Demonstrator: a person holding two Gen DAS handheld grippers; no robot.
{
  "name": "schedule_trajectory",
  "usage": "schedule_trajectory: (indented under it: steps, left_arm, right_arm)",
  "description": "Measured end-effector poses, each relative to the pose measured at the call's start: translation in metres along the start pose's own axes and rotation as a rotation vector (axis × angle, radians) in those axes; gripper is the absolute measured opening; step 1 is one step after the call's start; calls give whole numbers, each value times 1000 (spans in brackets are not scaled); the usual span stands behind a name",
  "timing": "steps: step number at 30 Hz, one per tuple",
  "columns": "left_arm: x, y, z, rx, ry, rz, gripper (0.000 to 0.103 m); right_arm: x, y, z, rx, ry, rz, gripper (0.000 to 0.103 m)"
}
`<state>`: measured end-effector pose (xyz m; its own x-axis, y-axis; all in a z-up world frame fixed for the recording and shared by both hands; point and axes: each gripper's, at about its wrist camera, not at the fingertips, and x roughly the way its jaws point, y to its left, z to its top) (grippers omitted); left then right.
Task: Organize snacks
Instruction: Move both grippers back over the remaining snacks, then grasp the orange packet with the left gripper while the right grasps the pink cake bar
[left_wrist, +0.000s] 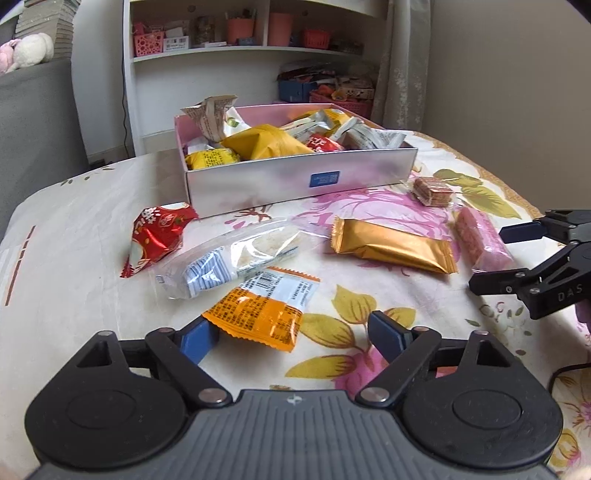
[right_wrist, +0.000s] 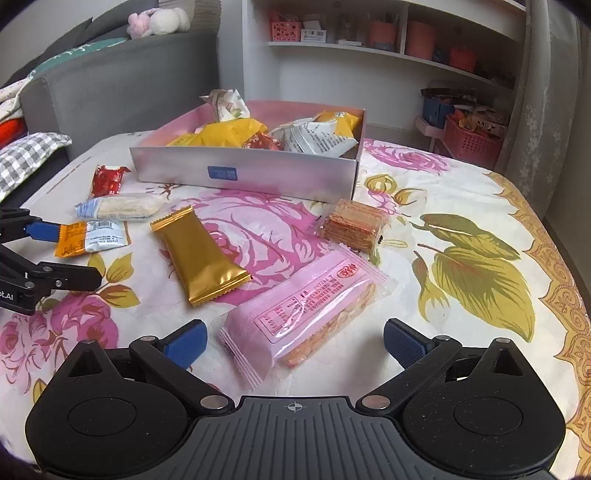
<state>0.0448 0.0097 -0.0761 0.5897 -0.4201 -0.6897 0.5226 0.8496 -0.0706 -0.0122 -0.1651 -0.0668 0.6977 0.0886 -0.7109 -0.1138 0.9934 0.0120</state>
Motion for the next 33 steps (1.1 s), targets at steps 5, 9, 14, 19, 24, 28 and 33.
schedule_trajectory:
  steps: [5, 9, 14, 19, 24, 28, 33]
  left_arm:
    - [-3, -4, -1, 21, 24, -62, 81]
    - [-5, -9, -2, 60, 41, -75, 84]
    - [0, -1, -1, 76, 47, 12, 93]
    - [2, 6, 6, 44, 38, 30, 90]
    - [3, 0, 15, 44, 16, 21, 68]
    - [7, -4, 17, 35, 42, 30, 51]
    - [7, -6, 16, 23, 60, 51, 47]
  right_arm:
    - [-6, -25, -8, 26, -15, -25, 103]
    - [-11, -42, -15, 51, -15, -49, 103]
    - [-13, -43, -16, 55, -12, -33, 103]
    - [-9, -29, -5, 39, -22, 19, 103]
    - [-1, -22, 6, 62, -23, 21, 103]
    - [5, -27, 11, 108, -16, 8, 103]
    - [8, -39, 11, 171, -5, -33, 102]
